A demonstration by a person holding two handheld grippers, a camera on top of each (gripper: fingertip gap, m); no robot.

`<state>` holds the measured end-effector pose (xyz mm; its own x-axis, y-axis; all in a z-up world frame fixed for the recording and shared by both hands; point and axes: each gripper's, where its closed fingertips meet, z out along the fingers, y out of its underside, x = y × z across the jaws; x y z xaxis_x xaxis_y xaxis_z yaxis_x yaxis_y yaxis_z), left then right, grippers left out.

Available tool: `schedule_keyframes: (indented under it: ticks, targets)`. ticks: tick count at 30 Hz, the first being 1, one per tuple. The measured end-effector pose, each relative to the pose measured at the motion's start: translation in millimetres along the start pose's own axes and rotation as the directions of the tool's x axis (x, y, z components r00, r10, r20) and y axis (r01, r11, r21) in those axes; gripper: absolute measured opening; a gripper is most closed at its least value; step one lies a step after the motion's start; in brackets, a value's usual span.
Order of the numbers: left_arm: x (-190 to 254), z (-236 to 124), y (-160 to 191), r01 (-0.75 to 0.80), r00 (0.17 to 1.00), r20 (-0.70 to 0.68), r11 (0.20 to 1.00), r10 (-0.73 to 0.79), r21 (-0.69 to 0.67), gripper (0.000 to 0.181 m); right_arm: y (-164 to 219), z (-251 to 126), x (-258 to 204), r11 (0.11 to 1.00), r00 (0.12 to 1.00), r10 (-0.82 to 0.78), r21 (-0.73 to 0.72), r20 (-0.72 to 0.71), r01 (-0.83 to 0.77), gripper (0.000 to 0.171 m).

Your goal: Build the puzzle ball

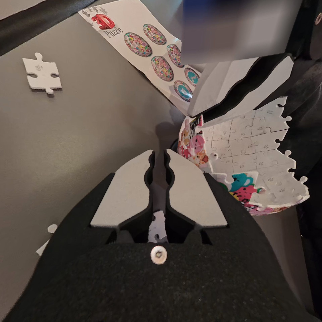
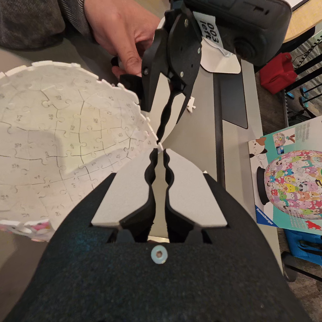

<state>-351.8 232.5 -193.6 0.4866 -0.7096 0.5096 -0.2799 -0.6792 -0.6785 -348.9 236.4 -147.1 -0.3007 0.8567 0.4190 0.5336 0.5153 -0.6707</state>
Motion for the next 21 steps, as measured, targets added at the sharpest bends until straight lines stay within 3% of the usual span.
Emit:
schedule_keyframes:
  ticks: [21]
  targets:
    - [-3.6, -2.5, -1.7, 0.01, 1.0, 0.018, 1.0, -0.01, 0.013, 0.015, 2.2, -1.5, -1.1, 0.995, 0.999, 0.04, -0.088, -0.01, -0.041, 0.005]
